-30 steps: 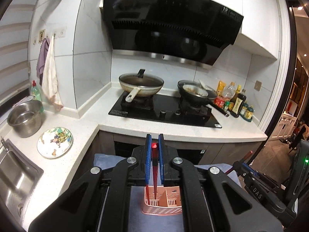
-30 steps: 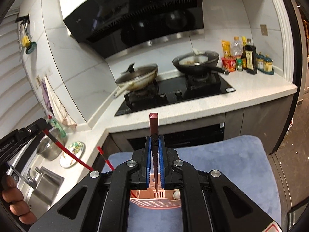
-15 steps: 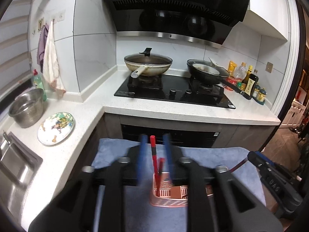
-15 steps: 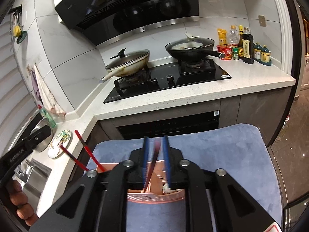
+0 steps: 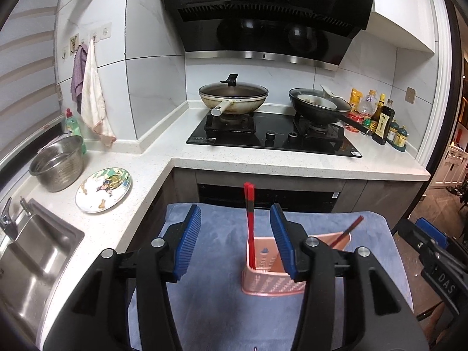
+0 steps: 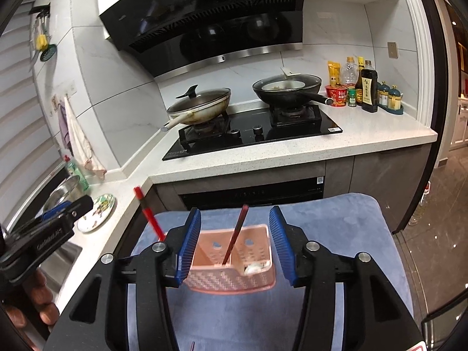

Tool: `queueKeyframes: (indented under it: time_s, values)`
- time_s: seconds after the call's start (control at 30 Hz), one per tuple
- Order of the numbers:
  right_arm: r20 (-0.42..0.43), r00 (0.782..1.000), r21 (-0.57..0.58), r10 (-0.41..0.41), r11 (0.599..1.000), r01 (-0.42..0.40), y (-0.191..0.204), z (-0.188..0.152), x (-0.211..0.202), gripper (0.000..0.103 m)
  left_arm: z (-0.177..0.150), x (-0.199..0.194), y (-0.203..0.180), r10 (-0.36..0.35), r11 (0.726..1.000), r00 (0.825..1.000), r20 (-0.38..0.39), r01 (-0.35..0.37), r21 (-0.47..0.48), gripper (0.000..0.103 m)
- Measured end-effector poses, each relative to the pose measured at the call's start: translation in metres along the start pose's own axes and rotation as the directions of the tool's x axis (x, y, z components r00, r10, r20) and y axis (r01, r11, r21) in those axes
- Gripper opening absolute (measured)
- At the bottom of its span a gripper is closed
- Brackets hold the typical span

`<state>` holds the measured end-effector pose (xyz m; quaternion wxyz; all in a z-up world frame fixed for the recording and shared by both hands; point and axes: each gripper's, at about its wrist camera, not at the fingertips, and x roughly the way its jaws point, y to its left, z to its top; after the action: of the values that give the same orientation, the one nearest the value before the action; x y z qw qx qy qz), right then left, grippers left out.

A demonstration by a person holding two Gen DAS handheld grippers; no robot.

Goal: Organize utensils
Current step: 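Carry the red chopstick into the pink holder with the right tool while the left inserts its red chopstick, then grasp a green chopstick with the right tool while the left tool returns to the utensils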

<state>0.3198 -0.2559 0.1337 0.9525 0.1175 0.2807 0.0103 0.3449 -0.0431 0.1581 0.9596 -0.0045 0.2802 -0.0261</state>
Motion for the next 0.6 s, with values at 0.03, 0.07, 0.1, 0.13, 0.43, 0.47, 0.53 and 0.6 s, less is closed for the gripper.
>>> queueKeyframes:
  time_s: [0.03, 0.07, 0.1, 0.13, 0.43, 0.47, 0.53, 0.6]
  values:
    - [-0.001, 1.0, -0.006, 0.002, 1.0, -0.002, 0.002, -0.004, -0.006, 0.048, -0.002, -0.004, 0.001, 0.002, 1.0, 1.0, 0.001, -0.002, 0.001, 0.047]
    - [-0.003, 1.0, -0.012, 0.001, 1.0, -0.001, 0.003, -0.008, -0.011, 0.048, -0.004, -0.008, 0.002, 0.003, 1.0, 1.0, 0.0, -0.003, 0.001, 0.047]
    - [-0.005, 1.0, -0.02, 0.0, 1.0, -0.001, 0.005, -0.012, -0.015, 0.048, -0.008, -0.013, 0.003, -0.001, 1.0, 1.0, -0.003, 0.001, 0.0, 0.047]
    - [-0.006, 1.0, -0.03, -0.002, 1.0, 0.002, 0.008, -0.017, -0.021, 0.048, -0.01, -0.017, 0.004, -0.001, 1.0, 1.0, -0.004, 0.001, 0.001, 0.047]
    - [-0.015, 1.0, -0.1, -0.017, 0.995, 0.015, 0.021, -0.064, -0.066, 0.048, -0.045, -0.055, 0.014, 0.006, 1.0, 1.0, -0.011, -0.005, 0.006, 0.047]
    - [-0.02, 1.0, -0.103, -0.018, 0.995, 0.016, 0.022, -0.07, -0.07, 0.048, -0.051, -0.059, 0.015, 0.003, 1.0, 1.0, -0.015, -0.003, 0.002, 0.047]
    - [-0.03, 0.999, -0.107, -0.021, 0.994, 0.017, 0.022, -0.081, -0.076, 0.048, -0.06, -0.064, 0.017, 0.003, 1.0, 1.0, -0.025, -0.003, -0.001, 0.047]
    - [-0.046, 0.999, -0.107, -0.021, 0.994, 0.016, 0.021, -0.095, -0.083, 0.049, -0.073, -0.069, 0.019, 0.001, 1.0, 0.999, -0.038, -0.001, 0.002, 0.047]
